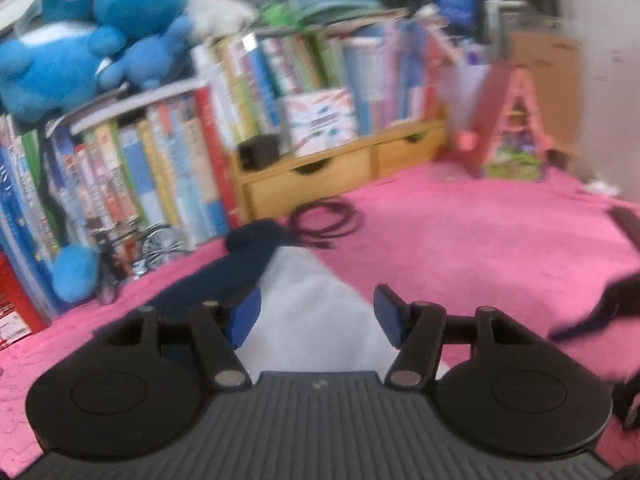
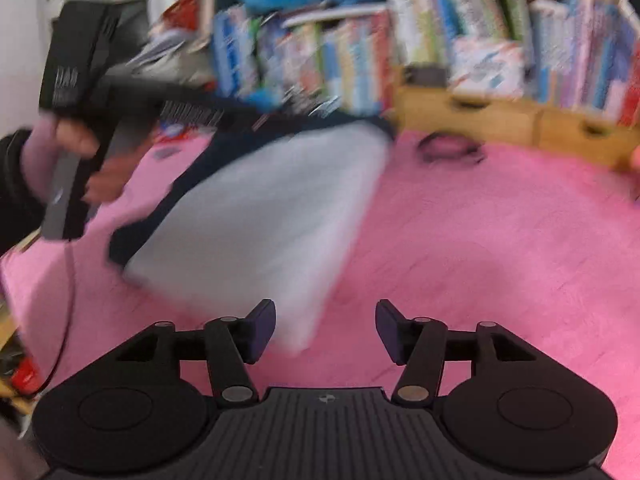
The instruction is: Fold clothes
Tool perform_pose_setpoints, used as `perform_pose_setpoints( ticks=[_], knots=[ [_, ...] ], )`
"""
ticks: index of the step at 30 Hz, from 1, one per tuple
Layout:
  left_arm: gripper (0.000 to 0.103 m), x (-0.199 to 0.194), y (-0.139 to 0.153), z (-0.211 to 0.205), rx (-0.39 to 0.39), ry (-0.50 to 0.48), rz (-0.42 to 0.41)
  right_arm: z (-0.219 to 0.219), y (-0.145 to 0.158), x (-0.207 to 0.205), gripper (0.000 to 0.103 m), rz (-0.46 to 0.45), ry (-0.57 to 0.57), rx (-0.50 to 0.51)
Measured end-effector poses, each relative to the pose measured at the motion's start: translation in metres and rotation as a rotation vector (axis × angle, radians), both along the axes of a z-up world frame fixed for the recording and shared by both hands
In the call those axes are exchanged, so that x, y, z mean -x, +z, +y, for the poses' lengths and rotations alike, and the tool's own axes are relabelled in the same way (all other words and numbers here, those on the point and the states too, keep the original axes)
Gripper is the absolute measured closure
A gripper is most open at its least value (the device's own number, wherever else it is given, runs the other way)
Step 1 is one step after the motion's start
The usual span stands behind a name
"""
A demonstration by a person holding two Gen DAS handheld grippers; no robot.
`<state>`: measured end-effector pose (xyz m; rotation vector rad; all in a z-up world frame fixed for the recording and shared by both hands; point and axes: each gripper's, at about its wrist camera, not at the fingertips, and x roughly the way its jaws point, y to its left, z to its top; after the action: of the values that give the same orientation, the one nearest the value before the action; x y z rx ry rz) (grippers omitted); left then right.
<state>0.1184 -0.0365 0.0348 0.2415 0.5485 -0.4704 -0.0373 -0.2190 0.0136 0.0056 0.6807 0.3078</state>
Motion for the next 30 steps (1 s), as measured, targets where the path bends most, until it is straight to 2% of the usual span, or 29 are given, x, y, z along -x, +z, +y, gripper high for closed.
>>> perform_pose_setpoints(
  ticks=[2, 4, 5, 6, 7, 8, 9, 12, 13, 14, 15, 16, 18, 20, 21, 22, 23, 26, 28, 30],
  knots=[
    [0.042, -0.024, 0.002, 0.005, 0.035, 0.034, 0.072, 0.001, 0.005, -0.036, 0.046, -0.026, -0.005, 0.088],
    [0.042, -0.048, 0.003, 0.012, 0.09, 0.065, 0.157, 0.016, -0.002, -0.084, 0.046, -0.031, 0.012, 0.217],
    [0.039, -0.06, 0.003, 0.017, 0.131, 0.087, 0.2, 0.022, -0.006, -0.103, 0.046, -0.026, 0.033, 0.26],
    [0.032, -0.072, 0.003, 0.024, 0.183, 0.113, 0.242, 0.027, -0.01, -0.114, 0.047, -0.01, 0.076, 0.263],
    [0.017, -0.085, 0.002, 0.032, 0.227, 0.135, 0.279, 0.033, -0.015, -0.125, 0.047, 0.006, 0.119, 0.266],
    [0.013, -0.097, 0.002, 0.04, 0.265, 0.155, 0.313, 0.038, -0.02, -0.135, 0.051, 0.021, 0.162, 0.27],
    [0.013, -0.11, 0.002, 0.049, 0.304, 0.174, 0.347, 0.041, -0.023, -0.142, 0.055, 0.034, 0.205, 0.275],
    [0.013, -0.147, -0.003, 0.066, 0.391, 0.2, 0.442, 0.03, -0.024, -0.133, 0.054, 0.063, 0.397, 0.278],
    [0.012, -0.159, -0.005, 0.072, 0.418, 0.207, 0.473, 0.02, -0.023, -0.133, 0.052, 0.07, 0.449, 0.245],
    [0.012, -0.17, -0.009, 0.075, 0.438, 0.194, 0.516, 0.011, -0.021, -0.134, 0.041, 0.078, 0.482, 0.212],
    [0.012, -0.178, -0.015, 0.073, 0.442, 0.176, 0.558, 0.003, -0.02, -0.141, 0.033, 0.083, 0.464, 0.192],
    [0.012, -0.185, -0.02, 0.071, 0.439, 0.167, 0.592, -0.002, -0.018, -0.149, 0.033, 0.075, 0.414, 0.199],
    [0.009, -0.191, -0.028, 0.061, 0.388, 0.132, 0.606, -0.003, -0.015, -0.164, 0.031, 0.058, 0.306, 0.237],
    [0.01, -0.195, -0.034, 0.047, 0.3, 0.091, 0.584, 0.002, -0.017, -0.18, 0.03, 0.056, 0.226, 0.277],
    [0.015, -0.197, -0.037, 0.041, 0.266, 0.08, 0.575, 0.005, -0.019, -0.186, 0.03, 0.057, 0.217, 0.286],
    [0.041, -0.2, -0.039, 0.036, 0.242, 0.077, 0.569, 0.008, -0.022, -0.192, 0.03, 0.058, 0.208, 0.294],
    [0.05, -0.203, -0.04, 0.034, 0.236, 0.075, 0.562, 0.01, -0.024, -0.196, 0.03, 0.061, 0.207, 0.295],
    [0.05, -0.216, -0.04, 0.039, 0.294, 0.113, 0.537, 0.019, -0.033, -0.198, 0.03, 0.083, 0.248, 0.265],
    [0.052, -0.226, -0.037, 0.049, 0.317, 0.201, 0.51, 0.026, -0.036, -0.192, 0.03, 0.088, 0.259, 0.276],
    [0.052, -0.221, -0.027, 0.063, 0.327, 0.285, 0.444, 0.025, -0.035, -0.183, 0.029, 0.084, 0.259, 0.27]
  ],
)
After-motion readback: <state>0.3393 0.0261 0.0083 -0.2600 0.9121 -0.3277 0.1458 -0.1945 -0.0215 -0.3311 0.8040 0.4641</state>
